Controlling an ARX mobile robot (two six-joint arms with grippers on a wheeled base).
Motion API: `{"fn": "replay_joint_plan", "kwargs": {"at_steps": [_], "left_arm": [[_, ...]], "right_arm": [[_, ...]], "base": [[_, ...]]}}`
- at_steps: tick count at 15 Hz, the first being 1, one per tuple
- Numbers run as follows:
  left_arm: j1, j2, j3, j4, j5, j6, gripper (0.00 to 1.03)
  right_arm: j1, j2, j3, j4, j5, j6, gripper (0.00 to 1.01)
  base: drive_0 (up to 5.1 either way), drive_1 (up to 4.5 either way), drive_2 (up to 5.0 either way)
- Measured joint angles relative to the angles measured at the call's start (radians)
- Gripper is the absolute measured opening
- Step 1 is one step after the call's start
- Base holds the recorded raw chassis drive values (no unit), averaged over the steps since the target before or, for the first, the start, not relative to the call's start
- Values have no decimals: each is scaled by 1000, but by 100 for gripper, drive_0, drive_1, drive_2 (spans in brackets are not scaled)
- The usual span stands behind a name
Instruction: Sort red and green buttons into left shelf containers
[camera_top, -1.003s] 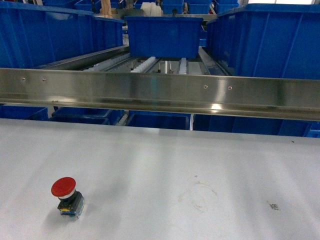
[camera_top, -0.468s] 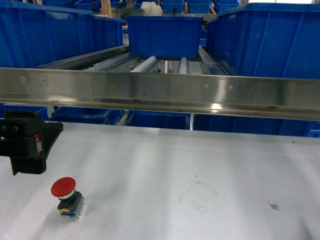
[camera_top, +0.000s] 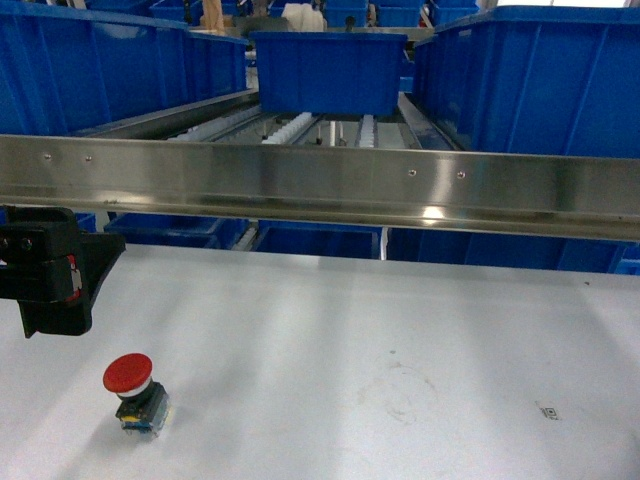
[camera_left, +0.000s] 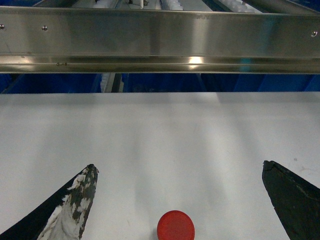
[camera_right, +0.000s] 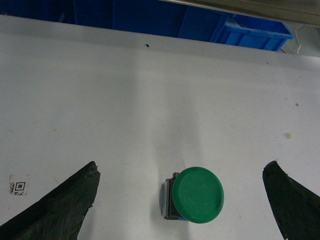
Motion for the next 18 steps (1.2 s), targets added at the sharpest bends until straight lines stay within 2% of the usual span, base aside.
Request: {"fn": "replay_joint_plan", "kwargs": {"at_steps": [1, 2, 5, 9, 12, 18], "left_arm": [[0, 0, 0, 0, 0, 0, 98], [0, 0, 0, 0, 1, 0, 98], [0, 0, 0, 0, 0, 0, 98], [0, 0, 0, 0, 1, -1, 98], [0, 0, 0, 0, 0, -5, 98], [0, 0, 0, 0, 0, -7, 98]], "right_arm": [[2, -11, -24, 64, 14, -1, 98], [6, -11, -1, 55, 19, -4, 98], [-18, 104, 153, -64, 19, -9, 98], [-53, 245, 287, -193, 17, -9, 98], [-59, 298, 304, -238, 12, -18, 98], [-66, 350, 305, -241, 14, -24, 98]], "base": [[0, 0, 0], [0, 0, 0], [0, 0, 0], [0, 0, 0], [0, 0, 0], [0, 0, 0]]}}
